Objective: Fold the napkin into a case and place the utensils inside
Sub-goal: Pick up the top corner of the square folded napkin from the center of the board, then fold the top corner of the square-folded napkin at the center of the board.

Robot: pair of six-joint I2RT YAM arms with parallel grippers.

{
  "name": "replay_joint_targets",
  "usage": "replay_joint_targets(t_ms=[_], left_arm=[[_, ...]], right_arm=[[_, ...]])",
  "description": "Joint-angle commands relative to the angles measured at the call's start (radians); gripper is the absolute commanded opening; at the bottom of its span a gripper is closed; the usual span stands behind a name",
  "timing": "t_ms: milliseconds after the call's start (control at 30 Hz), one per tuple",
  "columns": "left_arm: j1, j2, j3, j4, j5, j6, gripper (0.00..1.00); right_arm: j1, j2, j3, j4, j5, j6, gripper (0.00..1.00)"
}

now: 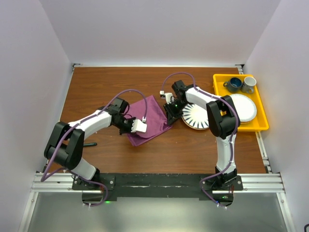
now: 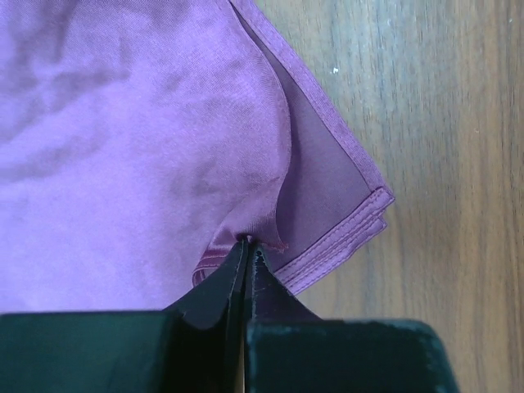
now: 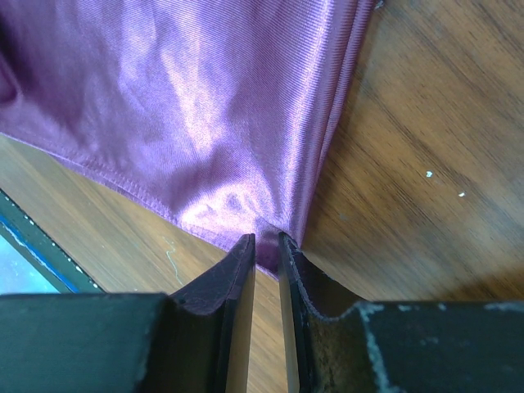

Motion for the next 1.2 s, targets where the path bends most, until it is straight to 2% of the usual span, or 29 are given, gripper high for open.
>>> replay_joint_targets(t_ms=[0, 300, 533, 600, 733, 900, 933, 967, 1000, 1033, 1100, 1167], left_arm=[[0.007, -0.018, 0.057, 0.02, 0.052, -0.022, 0.0], [0.044, 0.106, 0.198, 0.095, 0.061, -0.146, 0.0], [0.044, 0.173, 0.194, 0.154, 0.025, -0.203, 0.0], [0.043, 0.188, 0.185, 0.196, 0.002, -0.282, 0.0], [0.046, 0.209, 0.195, 0.384, -0.093, -0.482, 0.0], [0.064, 0.22, 0.228, 0.397, -0.101, -0.6, 0.0], [0.079, 0.219, 0.235, 0.355, -0.065, -0.6, 0.02], [0.117, 0.214, 0.257, 0.325, -0.028, -0.588, 0.11], [0.134, 0.206, 0.269, 0.289, 0.033, -0.571, 0.26], [0.148, 0.205, 0.281, 0.215, 0.055, -0.55, 0.31], [0.179, 0.2, 0.312, 0.155, 0.11, -0.494, 0.4], [0.191, 0.199, 0.336, 0.065, 0.147, -0.415, 0.43]], right_arm=[[0.005, 0.002, 0.02, 0.022, 0.01, 0.016, 0.22], [0.009, 0.007, 0.021, 0.025, 0.001, 0.026, 0.22], [0.009, 0.013, 0.02, 0.031, -0.004, 0.032, 0.24], [0.011, 0.016, 0.021, 0.032, -0.006, 0.039, 0.24], [0.009, 0.016, 0.02, 0.038, -0.007, 0.04, 0.24], [0.011, 0.014, 0.015, 0.042, -0.01, 0.043, 0.24], [0.012, 0.01, 0.011, 0.042, -0.009, 0.042, 0.24], [0.011, 0.008, 0.009, 0.042, -0.007, 0.039, 0.24], [0.011, 0.007, 0.006, 0.042, -0.007, 0.036, 0.24], [0.012, 0.004, 0.003, 0.042, -0.006, 0.034, 0.24], [0.012, 0.004, 0.0, 0.042, -0.007, 0.031, 0.24], [0.012, 0.004, -0.002, 0.043, -0.007, 0.029, 0.24]])
